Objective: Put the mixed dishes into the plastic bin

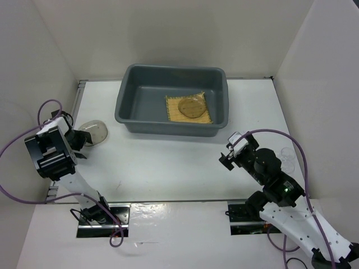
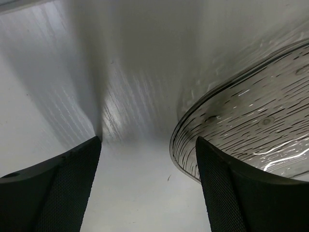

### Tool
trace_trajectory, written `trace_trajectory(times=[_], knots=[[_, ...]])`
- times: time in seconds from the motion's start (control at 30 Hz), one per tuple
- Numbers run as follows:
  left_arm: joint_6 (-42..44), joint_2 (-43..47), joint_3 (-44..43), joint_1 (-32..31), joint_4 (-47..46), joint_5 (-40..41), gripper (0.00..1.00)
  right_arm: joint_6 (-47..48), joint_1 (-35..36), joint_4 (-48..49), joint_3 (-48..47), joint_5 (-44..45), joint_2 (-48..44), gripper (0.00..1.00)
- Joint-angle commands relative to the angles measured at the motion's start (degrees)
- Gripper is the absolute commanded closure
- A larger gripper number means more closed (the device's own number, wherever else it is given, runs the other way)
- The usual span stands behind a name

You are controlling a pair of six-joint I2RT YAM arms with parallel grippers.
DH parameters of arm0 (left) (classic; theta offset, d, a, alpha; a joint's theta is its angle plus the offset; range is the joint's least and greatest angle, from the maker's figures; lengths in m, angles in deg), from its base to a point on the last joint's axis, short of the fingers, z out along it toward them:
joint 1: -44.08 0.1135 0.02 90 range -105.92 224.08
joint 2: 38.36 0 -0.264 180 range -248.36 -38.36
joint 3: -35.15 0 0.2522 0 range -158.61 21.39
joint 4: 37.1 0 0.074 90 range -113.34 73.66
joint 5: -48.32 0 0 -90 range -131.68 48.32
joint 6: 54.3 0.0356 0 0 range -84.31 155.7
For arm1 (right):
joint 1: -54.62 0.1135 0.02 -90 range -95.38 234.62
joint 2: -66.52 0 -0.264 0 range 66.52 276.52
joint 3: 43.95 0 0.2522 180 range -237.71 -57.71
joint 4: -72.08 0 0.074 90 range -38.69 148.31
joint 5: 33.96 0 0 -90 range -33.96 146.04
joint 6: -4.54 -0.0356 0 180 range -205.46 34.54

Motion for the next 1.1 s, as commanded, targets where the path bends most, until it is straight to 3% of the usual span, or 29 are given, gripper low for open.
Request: trace_trajectory(times=[0.0, 0.1, 0.23, 0.27, 0.37, 0.6, 0.77, 0.93, 1.07], knots=[[0.31, -0.63, -2.34, 0.5, -1.31, 0.18, 0.15, -1.11, 1.48, 2.62, 0.62, 3.48, 1.05, 0.02], [0.31, -3.78, -2.34, 0.5, -2.1, -1.13, 0.22, -1.11, 2.61, 2.62, 0.62, 3.48, 2.19, 0.02], [0.92, -6.07, -2.87, 0.5, -1.49, -1.13, 0.45, -1.11, 2.62, 2.62, 0.62, 3.48, 2.72, 0.02], [1.71, -6.08, -2.87, 0.5, -1.49, -1.13, 0.64, -1.63, 2.62, 2.62, 0.62, 3.48, 2.73, 0.02], [2.24, -6.61, -4.96, 0.5, 1.56, 1.84, 1.0, -1.63, 2.62, 2.62, 0.62, 4.01, 3.34, 0.02], [-5.4, 2.44, -15.86, 0.5, 4.05, 2.65, 1.0, -1.63, 2.62, 2.09, 0.62, 4.01, 6.24, 0.02], [-6.72, 2.45, -31.49, -1.78, 0.98, -6.65, 1.0, -2.16, 3.24, 2.09, 0.62, 4.62, 7.99, 0.02], [-5.24, -0.35, -38.28, -9.94, -4.74, -13.79, 1.0, -2.16, 4.38, 2.09, 0.62, 4.62, 8.53, 0.02], [-1.37, -6.33, -48.9, -18.9, -2.73, -14.41, 1.0, -2.69, 4.38, 2.09, 0.62, 5.67, 9.05, 0.02]])
